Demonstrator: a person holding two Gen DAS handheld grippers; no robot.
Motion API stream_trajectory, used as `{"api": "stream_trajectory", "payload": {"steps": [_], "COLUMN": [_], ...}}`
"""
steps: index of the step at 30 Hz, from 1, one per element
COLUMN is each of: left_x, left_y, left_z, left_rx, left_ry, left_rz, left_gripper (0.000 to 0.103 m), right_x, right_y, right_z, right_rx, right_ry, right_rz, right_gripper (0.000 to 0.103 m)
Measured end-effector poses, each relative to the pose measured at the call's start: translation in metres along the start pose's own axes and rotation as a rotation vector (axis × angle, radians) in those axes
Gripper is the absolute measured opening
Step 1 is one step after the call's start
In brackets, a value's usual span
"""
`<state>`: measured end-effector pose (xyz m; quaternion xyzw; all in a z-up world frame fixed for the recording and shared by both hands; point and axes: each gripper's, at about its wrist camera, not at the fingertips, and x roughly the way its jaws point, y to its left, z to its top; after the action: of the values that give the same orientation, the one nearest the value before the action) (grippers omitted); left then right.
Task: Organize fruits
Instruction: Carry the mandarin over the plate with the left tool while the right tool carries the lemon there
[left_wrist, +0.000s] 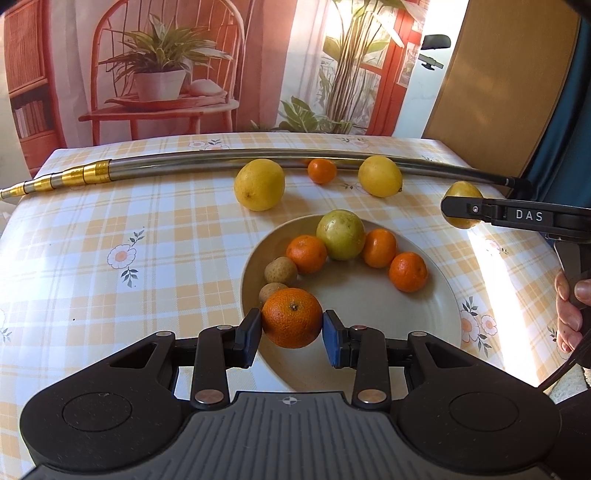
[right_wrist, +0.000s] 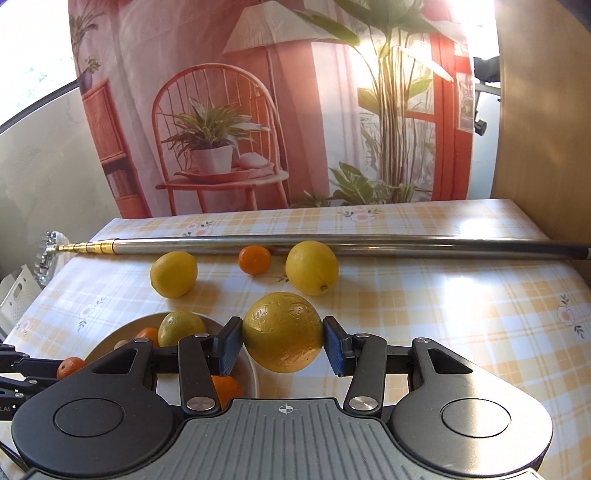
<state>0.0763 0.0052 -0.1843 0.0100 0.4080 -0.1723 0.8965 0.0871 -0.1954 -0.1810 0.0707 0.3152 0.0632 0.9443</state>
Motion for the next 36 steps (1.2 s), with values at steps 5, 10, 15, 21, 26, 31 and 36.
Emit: {"api": "stream_trajectory", "payload": {"steps": [5,10,15,21,26,31,36], "left_x": [-0.003,-0.006,-0.009,-0.014,-0.012,-0.012,-0.011], "left_y": [0.002,0.000,-0.007,-0.008,-0.012,-0.013,-0.014], "left_z": [-0.003,-0.007,-0.014,-0.018,-0.022,-0.025,-0.026], "left_rx": [-0.010,-0.009,0.018,0.009,0.019,0.026,0.029], "left_ry": [-0.026,-0.056,-0.066,-0.086,-0.084,-0.082,-0.077], "left_rz": [0.020,0.030,0.045,0.047,0.039,0.040,0.038], "left_gripper": [0.038,0.038,0.038,0.038,0.038,0.038,0.038], "right_x": [-0.010,-0.017,-0.015,-0.011,-0.008,-0.003,0.002], "right_y": [0.002,0.019,0.029,0.044,0.049,0.045,0.042], "right_z": [-0.013,-0.028,-0.038,-0.043,-0.045,-0.047,-0.050], "right_rx": [0.013,-0.040,-0.029,-0.088,-0.105,-0.086,-0.081], "right_ry": [0.016,0.057,0.095,0.131,0.145,0.167,0.190], "right_rz": [0.092,0.140,0.166,0.183,0.177,0.172,0.170], "right_gripper": [0.043,0.043,0.044,0.044,0.044,0.044,0.044]}}
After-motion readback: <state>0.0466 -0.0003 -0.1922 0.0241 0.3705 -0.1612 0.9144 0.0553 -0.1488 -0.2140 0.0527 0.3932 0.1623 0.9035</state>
